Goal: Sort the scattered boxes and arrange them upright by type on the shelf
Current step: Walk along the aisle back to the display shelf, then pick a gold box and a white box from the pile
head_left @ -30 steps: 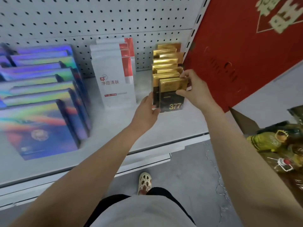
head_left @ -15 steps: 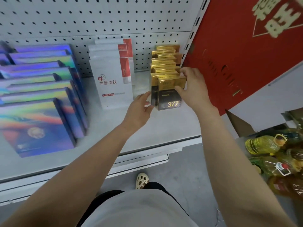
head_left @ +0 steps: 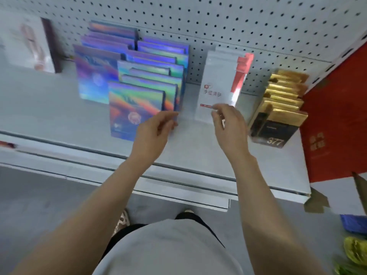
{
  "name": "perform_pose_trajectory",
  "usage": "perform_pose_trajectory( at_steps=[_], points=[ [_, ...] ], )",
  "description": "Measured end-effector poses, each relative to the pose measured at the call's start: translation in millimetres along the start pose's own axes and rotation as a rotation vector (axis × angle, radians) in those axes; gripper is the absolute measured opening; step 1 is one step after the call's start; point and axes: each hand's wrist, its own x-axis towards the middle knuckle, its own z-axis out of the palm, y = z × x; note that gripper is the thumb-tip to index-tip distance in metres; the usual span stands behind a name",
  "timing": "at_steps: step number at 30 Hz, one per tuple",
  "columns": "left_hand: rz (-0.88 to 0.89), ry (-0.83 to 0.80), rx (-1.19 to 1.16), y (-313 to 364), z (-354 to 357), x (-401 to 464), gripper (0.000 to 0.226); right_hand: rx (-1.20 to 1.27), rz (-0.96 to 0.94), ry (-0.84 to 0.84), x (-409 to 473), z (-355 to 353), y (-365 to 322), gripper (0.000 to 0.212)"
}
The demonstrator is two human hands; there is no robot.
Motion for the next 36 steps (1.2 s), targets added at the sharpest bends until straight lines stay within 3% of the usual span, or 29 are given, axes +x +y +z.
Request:
perform_pose_trajectory(
  at_steps=[11, 25, 36],
  points=[
    [-0.253, 0.353, -0.011, -108.8, -201.4, -85.1, 0.027, 0.133, -0.276, -0.171, -47.1, 148.4, -183.2, 0.015],
    [-0.509, 0.578, 0.012, -247.9, -415.3, -160.3, 0.025, 0.145, -0.464, -0.495, -78.2, 330.6, -392.2, 0.021],
    [-0.67, 0.724, 0.051, -332.1, -540.0, -136.1, 0.021, 0.161, -0.652, -0.72, -24.3, 466.9, -526.5, 0.025]
  ],
)
